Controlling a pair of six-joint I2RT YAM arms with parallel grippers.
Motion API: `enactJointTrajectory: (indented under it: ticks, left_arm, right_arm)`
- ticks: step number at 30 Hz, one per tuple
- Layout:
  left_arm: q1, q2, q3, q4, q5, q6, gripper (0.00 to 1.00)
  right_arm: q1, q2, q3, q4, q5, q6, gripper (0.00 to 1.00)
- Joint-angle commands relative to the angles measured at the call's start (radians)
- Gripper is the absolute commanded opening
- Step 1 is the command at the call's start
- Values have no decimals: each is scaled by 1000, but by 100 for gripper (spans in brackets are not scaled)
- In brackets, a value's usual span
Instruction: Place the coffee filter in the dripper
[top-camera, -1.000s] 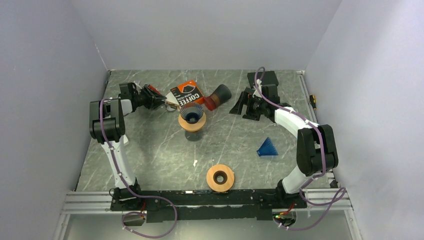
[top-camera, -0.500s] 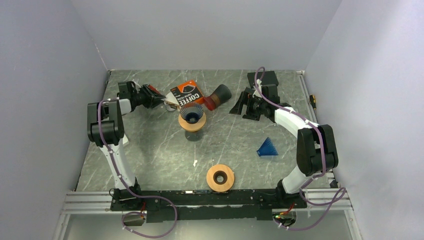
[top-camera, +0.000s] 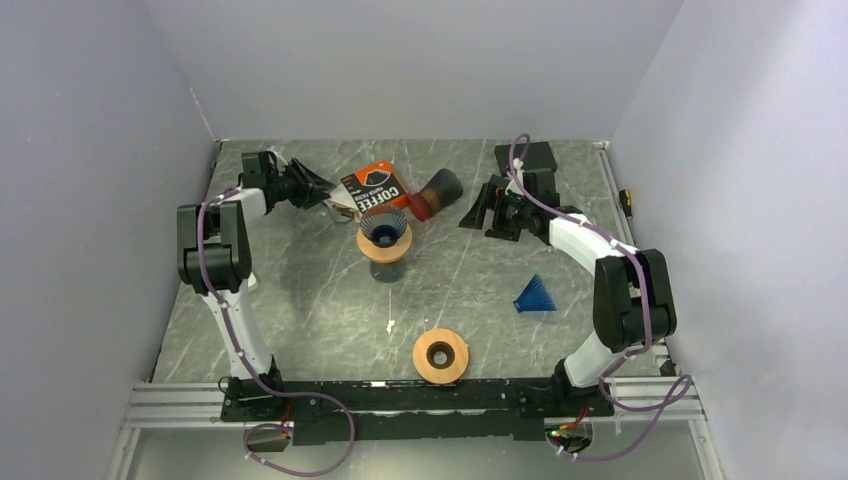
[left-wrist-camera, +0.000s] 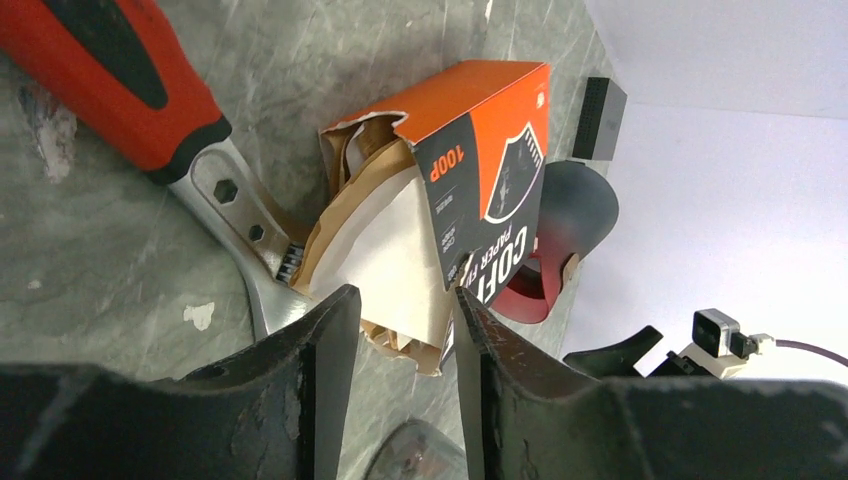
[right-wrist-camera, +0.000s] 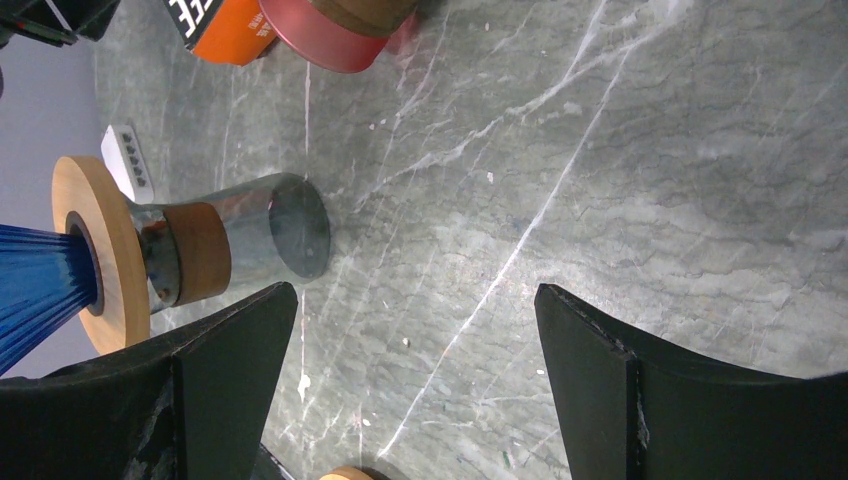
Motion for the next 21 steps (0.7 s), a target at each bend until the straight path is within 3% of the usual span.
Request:
enactJointTrajectory:
  ticks: [1, 6, 21]
  left_arm:
    - [-1, 9, 45, 11, -9, 7, 46]
    - [-8, 24, 44, 27, -16, -3, 54]
    - [-16, 37, 38, 20, -24, 4, 65]
  right_arm:
    - [-3, -20, 5, 20, 16, -17, 94]
    - [-3, -23, 3, 17, 21, -18, 94]
    - [-3, -23, 2, 15, 20, -19, 94]
